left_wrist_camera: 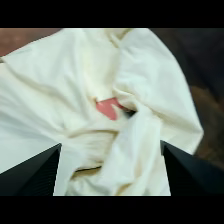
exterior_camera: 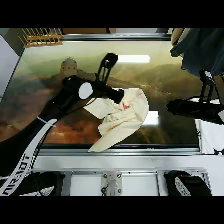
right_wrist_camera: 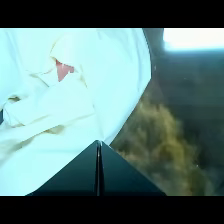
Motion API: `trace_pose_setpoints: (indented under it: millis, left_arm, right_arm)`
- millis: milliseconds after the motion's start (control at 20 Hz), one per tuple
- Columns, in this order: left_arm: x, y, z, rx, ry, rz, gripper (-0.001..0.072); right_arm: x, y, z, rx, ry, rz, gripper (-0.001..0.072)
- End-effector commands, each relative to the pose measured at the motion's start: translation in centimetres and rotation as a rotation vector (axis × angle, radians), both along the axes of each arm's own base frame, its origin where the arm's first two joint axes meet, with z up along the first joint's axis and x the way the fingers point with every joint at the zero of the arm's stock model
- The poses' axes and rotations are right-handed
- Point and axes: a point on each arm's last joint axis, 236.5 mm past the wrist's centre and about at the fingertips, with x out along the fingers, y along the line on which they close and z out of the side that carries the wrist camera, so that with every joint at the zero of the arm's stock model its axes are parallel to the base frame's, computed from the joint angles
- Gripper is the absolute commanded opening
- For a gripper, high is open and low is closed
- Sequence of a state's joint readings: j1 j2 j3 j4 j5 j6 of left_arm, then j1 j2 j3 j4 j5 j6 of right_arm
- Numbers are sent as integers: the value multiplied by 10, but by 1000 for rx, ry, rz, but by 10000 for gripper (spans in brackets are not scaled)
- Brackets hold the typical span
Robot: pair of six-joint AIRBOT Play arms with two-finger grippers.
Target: Fold the clothes and pants, and hang the long-sleeved shirts on hangers.
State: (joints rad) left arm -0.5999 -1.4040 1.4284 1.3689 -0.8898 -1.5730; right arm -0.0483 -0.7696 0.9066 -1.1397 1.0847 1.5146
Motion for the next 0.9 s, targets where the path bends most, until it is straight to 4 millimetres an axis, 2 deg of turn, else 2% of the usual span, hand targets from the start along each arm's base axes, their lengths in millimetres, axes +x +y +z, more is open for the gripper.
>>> trace_pose_setpoints:
  millis: [0, 100, 200, 300, 350, 450, 600, 850]
  left_arm:
    - [47, 76, -31, 34, 86, 185, 685]
    - [67, 136, -65, 67, 186, 308, 685]
    - [75, 184, -106, 69, 317, 413, 684]
    - [72, 211, -145, 10, 472, 490, 684]
    - [70, 216, -160, -26, 532, 499, 684]
    - [66, 211, -180, -98, 606, 467, 684]
    - [62, 187, -196, -182, 665, 395, 684]
    - [60, 150, -202, -174, 641, 327, 685]
  right_arm:
    - [0, 0, 0, 1, 0, 1, 15]
    - [0, 0, 0, 1, 0, 1, 15]
    - [0, 0, 0, 1, 1, 1, 15]
    - [0, 0, 0, 1, 0, 1, 15]
    - [0, 0, 0, 1, 0, 1, 15]
    - [0, 1, 0, 1, 1, 1, 15]
    - [0, 0, 0, 2, 1, 1, 15]
    - [0, 1, 0, 2, 1, 1, 15]
